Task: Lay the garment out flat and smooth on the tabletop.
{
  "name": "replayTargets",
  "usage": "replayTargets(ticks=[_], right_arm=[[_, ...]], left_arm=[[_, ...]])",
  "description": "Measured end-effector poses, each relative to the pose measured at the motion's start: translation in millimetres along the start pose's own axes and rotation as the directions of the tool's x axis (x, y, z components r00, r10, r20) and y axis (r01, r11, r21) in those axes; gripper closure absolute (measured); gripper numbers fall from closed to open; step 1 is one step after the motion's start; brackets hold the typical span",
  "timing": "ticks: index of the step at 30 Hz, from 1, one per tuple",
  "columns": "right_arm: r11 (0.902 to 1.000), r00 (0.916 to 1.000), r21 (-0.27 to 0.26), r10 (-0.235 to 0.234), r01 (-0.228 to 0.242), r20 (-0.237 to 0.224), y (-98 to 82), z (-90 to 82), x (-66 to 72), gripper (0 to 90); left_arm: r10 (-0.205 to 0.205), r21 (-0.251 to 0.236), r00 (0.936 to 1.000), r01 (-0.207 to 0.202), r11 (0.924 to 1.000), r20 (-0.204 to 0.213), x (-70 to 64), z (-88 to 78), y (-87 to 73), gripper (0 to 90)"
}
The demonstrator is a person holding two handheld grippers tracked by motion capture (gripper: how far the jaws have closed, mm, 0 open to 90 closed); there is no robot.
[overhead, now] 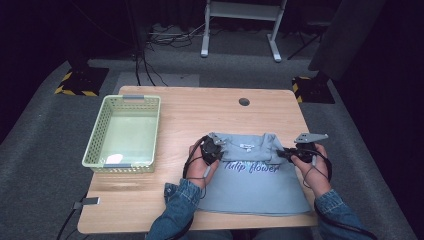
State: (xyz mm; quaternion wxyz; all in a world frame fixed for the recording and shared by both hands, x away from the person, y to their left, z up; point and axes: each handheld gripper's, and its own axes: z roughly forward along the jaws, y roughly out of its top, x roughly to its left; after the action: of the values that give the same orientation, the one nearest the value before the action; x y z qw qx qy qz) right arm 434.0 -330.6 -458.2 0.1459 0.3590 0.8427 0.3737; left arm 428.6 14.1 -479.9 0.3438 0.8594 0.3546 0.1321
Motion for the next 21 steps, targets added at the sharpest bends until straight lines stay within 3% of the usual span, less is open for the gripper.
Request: replayTargets(ticks=[6, 13, 21], right_arm=[[0.9992, 0.9999, -0.037, -0.012, 0.012, 0.003, -1.1, -17.0, 5.9, 82.0], [0.9977, 0.9999, -0.066, -0.013, 0.013, 0.0, -3.1, -32.6, 13.4, 81.6], [0.9942, 1.0, -0.107, -0.009, 0.009, 0.0, -2.1, -50.7, 19.9, 82.3]], left_arm=[[0.021, -0.072, 0.9998, -0.021, 0.9972, 0.002, -11.4, -19.7, -0.7, 84.5], [0.052, -0.104, 0.9986, -0.051, 0.9933, 0.006, -23.6, -38.1, -1.3, 84.4], [0.058, -0.132, 0.9981, -0.055, 0.9898, 0.02, -36.0, -62.3, 2.7, 83.9]])
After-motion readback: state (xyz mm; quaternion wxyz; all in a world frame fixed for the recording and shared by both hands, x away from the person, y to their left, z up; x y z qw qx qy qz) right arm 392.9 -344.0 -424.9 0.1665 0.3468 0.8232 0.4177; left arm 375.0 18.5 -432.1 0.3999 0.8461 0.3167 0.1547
